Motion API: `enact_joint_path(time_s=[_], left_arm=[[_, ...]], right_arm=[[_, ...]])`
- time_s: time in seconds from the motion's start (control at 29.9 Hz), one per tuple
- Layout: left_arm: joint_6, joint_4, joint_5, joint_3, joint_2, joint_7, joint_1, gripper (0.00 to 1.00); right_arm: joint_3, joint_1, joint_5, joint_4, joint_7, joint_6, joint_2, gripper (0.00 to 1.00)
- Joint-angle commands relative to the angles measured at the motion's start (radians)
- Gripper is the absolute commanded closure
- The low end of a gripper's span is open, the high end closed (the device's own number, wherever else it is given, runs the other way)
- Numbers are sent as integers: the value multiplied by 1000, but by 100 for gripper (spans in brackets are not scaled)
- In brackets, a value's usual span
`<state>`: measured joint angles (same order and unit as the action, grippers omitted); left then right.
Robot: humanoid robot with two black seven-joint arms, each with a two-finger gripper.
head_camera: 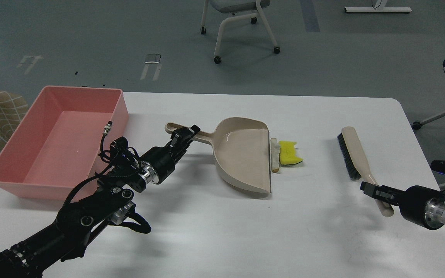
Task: Sweep and dump garbage into bin
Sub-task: 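Sweep the yellow sponge and white scrap into the dustpan with the brush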
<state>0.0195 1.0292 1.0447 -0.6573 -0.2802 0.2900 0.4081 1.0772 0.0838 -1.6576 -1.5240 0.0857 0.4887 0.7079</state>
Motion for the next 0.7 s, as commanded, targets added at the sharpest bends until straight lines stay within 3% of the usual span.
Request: enact_joint_path(time_s=[0.0, 0.43, 0.67], left_arm=[[0, 0, 0, 1, 1, 0, 1, 99], [2, 0, -2, -1, 12, 1, 4, 99], [2, 0, -6, -2, 7, 5, 3, 98]], right_arm=[[-40, 33, 1, -1, -3, 0, -39, 100], [-293, 241, -8, 31, 9, 0, -191, 100], [-301, 301, 1, 27, 8, 0, -298, 100]])
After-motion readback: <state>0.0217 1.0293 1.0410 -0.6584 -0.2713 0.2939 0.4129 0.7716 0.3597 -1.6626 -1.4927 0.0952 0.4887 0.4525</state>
